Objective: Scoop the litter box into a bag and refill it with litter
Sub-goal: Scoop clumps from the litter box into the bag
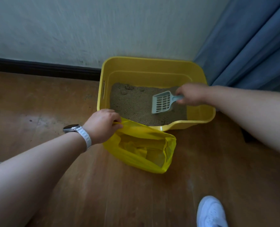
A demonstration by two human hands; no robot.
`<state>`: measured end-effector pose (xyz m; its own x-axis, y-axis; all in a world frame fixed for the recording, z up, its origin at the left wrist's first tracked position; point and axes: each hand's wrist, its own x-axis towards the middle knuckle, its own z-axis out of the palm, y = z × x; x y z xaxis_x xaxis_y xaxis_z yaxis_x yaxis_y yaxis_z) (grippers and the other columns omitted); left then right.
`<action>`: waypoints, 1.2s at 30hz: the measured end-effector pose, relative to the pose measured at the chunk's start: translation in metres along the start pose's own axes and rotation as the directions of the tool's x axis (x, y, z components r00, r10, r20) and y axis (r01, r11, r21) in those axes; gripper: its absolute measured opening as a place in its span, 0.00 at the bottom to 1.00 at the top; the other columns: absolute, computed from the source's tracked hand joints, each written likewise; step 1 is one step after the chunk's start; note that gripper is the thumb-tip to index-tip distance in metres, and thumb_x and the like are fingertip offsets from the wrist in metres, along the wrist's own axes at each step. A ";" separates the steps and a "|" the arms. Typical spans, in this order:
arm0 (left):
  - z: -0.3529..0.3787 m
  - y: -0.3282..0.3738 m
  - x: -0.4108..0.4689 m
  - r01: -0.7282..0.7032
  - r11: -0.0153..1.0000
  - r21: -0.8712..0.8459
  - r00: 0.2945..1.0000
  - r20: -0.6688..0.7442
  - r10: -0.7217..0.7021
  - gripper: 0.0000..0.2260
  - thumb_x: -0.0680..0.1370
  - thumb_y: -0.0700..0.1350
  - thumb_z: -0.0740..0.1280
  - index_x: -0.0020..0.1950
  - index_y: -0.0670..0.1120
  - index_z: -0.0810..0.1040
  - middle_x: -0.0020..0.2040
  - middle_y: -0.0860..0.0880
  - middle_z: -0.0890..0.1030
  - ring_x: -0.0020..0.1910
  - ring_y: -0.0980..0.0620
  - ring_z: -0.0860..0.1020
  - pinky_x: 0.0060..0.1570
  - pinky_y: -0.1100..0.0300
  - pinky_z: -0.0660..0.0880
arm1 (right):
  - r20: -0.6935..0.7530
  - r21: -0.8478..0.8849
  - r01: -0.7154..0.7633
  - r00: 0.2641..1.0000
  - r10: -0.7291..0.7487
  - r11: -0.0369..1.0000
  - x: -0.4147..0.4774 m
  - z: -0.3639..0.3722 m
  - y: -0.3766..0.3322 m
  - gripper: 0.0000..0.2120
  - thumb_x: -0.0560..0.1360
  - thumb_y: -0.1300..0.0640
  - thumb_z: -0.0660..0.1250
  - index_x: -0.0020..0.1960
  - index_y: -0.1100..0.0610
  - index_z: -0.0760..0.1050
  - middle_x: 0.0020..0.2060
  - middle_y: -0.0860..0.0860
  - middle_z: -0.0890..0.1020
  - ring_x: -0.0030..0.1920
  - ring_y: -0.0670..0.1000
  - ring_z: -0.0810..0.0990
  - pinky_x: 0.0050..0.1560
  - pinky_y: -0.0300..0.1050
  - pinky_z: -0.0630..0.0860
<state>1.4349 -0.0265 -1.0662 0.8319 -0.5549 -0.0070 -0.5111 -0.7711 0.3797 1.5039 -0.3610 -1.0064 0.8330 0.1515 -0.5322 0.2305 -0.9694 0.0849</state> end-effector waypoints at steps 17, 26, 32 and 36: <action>0.024 -0.002 0.004 0.021 0.990 0.142 0.999 -0.044 -0.015 0.15 0.75 0.57 0.59 0.43 0.47 0.76 0.38 0.51 0.74 0.38 0.44 0.75 0.39 0.52 0.69 | -0.032 -0.702 0.083 0.988 -0.148 0.708 0.082 -0.029 0.100 0.12 0.81 0.59 0.56 0.51 0.58 0.78 0.47 0.54 0.80 0.49 0.55 0.78 0.41 0.45 0.75; 0.024 0.002 0.006 0.053 0.981 0.189 0.998 -0.036 -0.047 0.16 0.76 0.58 0.58 0.41 0.48 0.76 0.38 0.51 0.74 0.38 0.44 0.75 0.40 0.51 0.68 | 0.031 -0.731 0.178 0.973 -0.229 0.658 0.114 -0.012 0.089 0.15 0.83 0.51 0.54 0.54 0.54 0.78 0.51 0.53 0.79 0.53 0.54 0.76 0.46 0.48 0.75; 0.023 0.000 0.007 0.030 0.980 0.198 0.999 -0.046 -0.022 0.16 0.77 0.58 0.58 0.41 0.47 0.75 0.39 0.51 0.74 0.38 0.46 0.73 0.39 0.52 0.66 | 0.088 -0.618 0.277 0.954 -0.285 0.736 0.119 -0.006 0.103 0.15 0.82 0.48 0.57 0.55 0.54 0.80 0.47 0.53 0.80 0.49 0.54 0.78 0.49 0.49 0.77; 0.024 0.001 0.009 0.039 0.978 0.206 0.998 -0.046 -0.030 0.15 0.76 0.57 0.59 0.41 0.47 0.75 0.39 0.51 0.74 0.38 0.45 0.73 0.39 0.52 0.65 | 0.160 -0.506 0.323 0.946 -0.281 0.800 0.120 0.002 0.112 0.18 0.81 0.44 0.57 0.58 0.54 0.78 0.47 0.53 0.80 0.48 0.54 0.78 0.48 0.50 0.77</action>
<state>1.4366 -0.0391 -1.0879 0.8561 -0.5163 0.0243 -0.5117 -0.8400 0.1803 1.6285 -0.4519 -1.0629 0.6430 0.3842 -0.6625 0.7079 -0.6283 0.3227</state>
